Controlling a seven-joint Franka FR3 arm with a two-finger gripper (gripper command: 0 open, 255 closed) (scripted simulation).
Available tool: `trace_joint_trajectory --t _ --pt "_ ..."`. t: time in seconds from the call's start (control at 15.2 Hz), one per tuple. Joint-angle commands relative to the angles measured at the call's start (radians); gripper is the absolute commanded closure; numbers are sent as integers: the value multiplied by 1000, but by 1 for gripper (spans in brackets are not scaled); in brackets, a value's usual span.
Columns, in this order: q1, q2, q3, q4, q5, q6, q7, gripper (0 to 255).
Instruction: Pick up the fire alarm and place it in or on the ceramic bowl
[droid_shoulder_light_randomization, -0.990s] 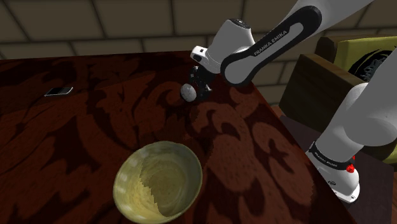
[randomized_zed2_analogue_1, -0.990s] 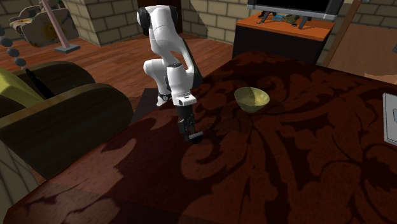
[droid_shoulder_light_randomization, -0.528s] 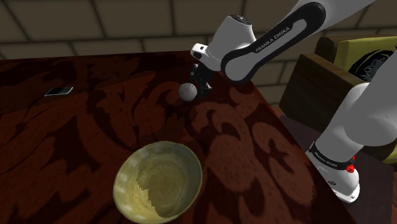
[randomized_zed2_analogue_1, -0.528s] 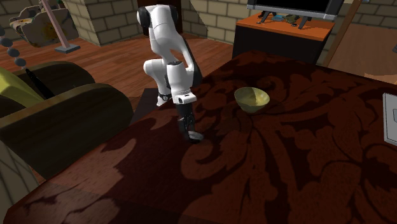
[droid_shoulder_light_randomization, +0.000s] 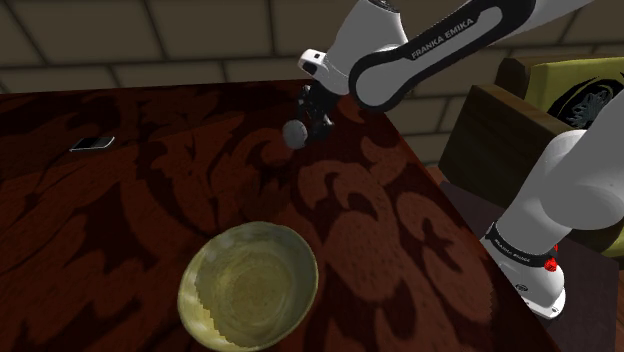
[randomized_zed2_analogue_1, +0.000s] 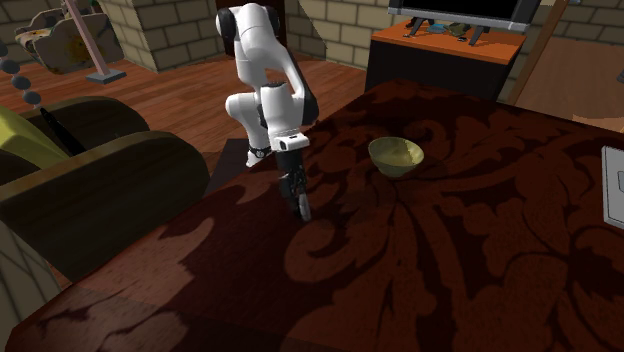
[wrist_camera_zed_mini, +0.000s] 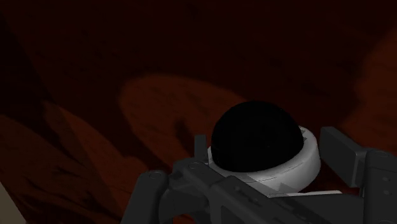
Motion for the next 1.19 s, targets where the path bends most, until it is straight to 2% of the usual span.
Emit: trace_joint_trajectory --t 0.0,1.12 --pt "0 -16 -4 15 3 -32 -4 255" --pt "-4 -108 -18 164 1 -271 3 255"
